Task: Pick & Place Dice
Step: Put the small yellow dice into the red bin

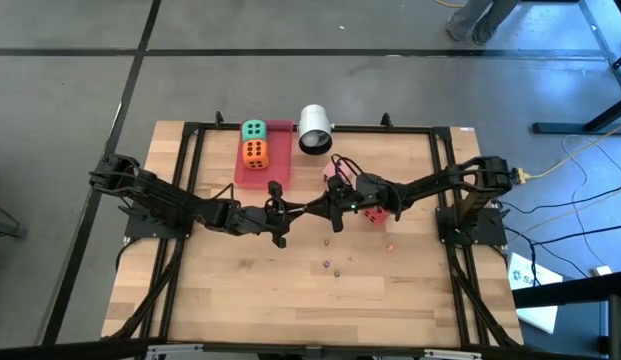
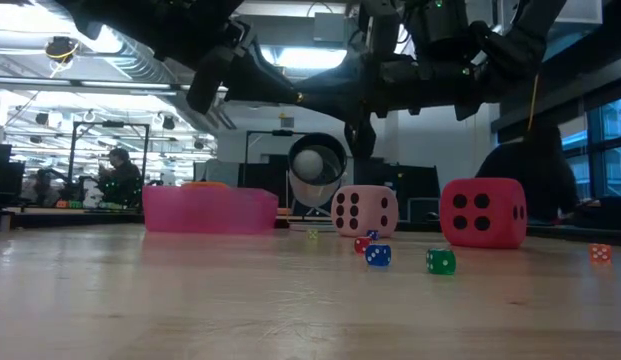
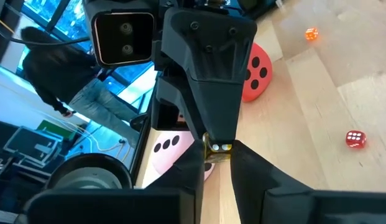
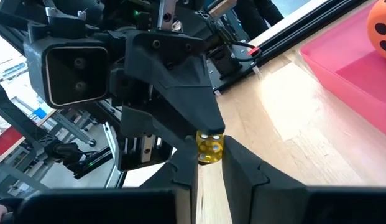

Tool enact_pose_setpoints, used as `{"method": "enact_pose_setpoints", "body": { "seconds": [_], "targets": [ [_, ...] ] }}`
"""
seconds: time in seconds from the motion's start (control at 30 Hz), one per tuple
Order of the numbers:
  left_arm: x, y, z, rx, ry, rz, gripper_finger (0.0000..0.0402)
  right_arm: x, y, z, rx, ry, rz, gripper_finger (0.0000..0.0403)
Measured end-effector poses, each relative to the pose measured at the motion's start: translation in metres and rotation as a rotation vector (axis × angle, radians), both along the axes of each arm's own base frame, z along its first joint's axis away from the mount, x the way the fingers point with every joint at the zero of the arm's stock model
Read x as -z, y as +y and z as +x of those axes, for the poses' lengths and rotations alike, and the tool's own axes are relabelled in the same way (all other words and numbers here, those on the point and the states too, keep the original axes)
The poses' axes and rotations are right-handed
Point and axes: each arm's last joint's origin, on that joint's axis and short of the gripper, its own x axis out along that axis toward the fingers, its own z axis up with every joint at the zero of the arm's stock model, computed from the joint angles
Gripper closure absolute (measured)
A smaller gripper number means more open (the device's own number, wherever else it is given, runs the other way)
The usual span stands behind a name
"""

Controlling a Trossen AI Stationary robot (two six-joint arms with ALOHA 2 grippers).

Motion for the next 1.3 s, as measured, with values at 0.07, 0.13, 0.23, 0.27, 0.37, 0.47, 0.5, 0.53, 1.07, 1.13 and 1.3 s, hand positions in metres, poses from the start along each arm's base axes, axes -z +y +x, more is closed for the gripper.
{"method": "enact_pose_setpoints", "body": {
  "seconds": [0.07,0.13,0.23,0.27,0.37,0.47,0.5,0.53,1.07,1.13,1.3],
  "targets": [
    [0.0,0.0,0.0,0.012,-0.001,-0.007,0.0327,0.0,0.0,0.0,-0.01,0.0,-0.003,0.0355],
    [0.0,-0.002,0.0,0.013,-0.002,-0.005,0.0313,0.0,0.0,0.0,-0.015,0.0,-0.005,0.0355],
    [-0.004,-0.006,-0.004,-0.002,-0.01,0.004,0.0289,0.0,0.0,0.0,-0.02,0.002,-0.007,0.0355],
    [-0.007,-0.008,-0.006,-0.01,-0.016,0.009,0.0282,0.0,0.0,0.0,-0.023,0.001,-0.007,0.0355],
    [-0.019,-0.015,-0.018,-0.047,-0.05,0.013,0.026,0.0,-0.001,0.0,-0.034,0.007,-0.009,0.0355],
    [-0.035,-0.022,-0.033,-0.069,-0.114,-0.049,0.0243,0.0,0.0,0.0,-0.049,0.0,-0.024,0.0355],
    [-0.04,-0.023,-0.039,-0.066,-0.133,-0.079,0.0239,0.0,0.0,0.0,-0.056,0.0,-0.028,0.0355],
    [-0.044,-0.024,-0.044,-0.059,-0.149,-0.113,0.0236,0.0,0.0,0.0,-0.06,-0.002,-0.034,0.0355],
    [-0.024,-0.01,-0.102,-0.052,-0.265,-0.5,0.0239,-0.055,0.044,0.043,-0.075,0.215,-0.584,0.0355],
    [-0.018,-0.008,-0.11,-0.048,-0.308,-0.53,0.0238,-0.061,0.049,0.045,-0.03,0.25,-0.681,0.0355],
    [-0.002,0.002,-0.123,0.033,-0.461,-0.65,0.0241,-0.064,0.057,0.044,0.016,0.268,-0.858,0.0355]
  ]
}}
